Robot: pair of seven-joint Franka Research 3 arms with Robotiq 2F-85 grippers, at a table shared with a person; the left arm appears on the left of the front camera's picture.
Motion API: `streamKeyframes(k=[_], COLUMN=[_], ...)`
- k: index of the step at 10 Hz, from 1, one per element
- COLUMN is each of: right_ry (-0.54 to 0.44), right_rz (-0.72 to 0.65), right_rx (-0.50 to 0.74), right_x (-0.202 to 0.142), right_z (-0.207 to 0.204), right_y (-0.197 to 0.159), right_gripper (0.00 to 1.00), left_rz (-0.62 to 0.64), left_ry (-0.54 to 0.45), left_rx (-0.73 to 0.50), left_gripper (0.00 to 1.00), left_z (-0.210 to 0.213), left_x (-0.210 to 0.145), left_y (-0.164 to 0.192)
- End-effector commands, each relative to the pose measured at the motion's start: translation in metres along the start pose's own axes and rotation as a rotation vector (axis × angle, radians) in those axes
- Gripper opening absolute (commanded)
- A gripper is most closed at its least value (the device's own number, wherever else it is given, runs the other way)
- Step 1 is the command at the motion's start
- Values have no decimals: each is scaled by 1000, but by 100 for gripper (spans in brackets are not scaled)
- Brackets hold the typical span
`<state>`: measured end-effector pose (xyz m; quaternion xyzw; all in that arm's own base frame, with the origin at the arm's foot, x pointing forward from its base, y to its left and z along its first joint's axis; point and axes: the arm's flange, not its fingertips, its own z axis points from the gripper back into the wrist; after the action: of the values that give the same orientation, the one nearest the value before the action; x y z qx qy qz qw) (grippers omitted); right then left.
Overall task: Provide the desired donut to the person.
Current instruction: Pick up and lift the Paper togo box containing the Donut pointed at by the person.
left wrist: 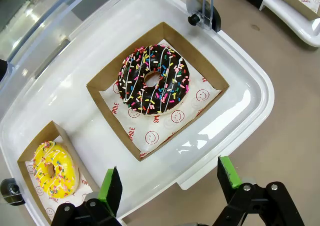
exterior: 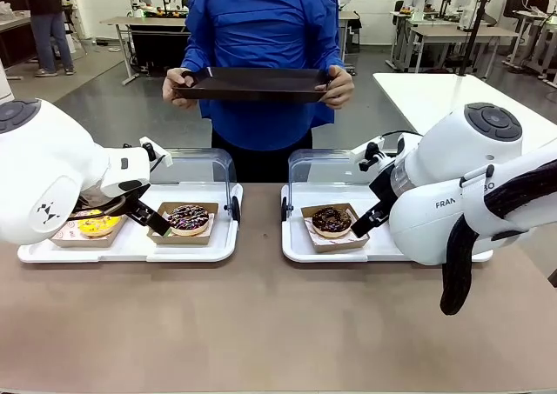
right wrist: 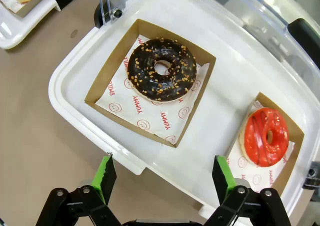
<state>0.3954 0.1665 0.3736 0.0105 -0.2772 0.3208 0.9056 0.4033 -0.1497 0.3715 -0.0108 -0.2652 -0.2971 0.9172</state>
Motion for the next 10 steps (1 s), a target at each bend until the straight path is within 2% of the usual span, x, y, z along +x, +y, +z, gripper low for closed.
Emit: streamKeyframes(k=[1, 4, 5, 6, 8, 10], right_ry=[0, 0, -13, -22, -43, -149], right_rz=[-1, 0, 56, 87, 161, 213], right_rx=[0, 0, -16, 7, 95, 227], right_x=[0, 0, 1, -1, -18, -41], right_z=[0, 0, 22, 52, 105, 140], right_y=[0, 0, -11, -33, -82, -117], right_gripper=[100, 100, 100, 100, 100, 100], left_rz=[0, 0, -12, -13, -4, 55], left_ry=[0, 0, -3, -12, -34, -56], left_rx=[0, 0, -10, -101, -179, -260], left_gripper=[100, 100, 100, 100, 100, 100], left_z=[0, 0, 18, 44, 95, 126], left_x=[0, 0, -5, -14, -43, -76], left_y=[0, 0, 6, 16, 44, 61])
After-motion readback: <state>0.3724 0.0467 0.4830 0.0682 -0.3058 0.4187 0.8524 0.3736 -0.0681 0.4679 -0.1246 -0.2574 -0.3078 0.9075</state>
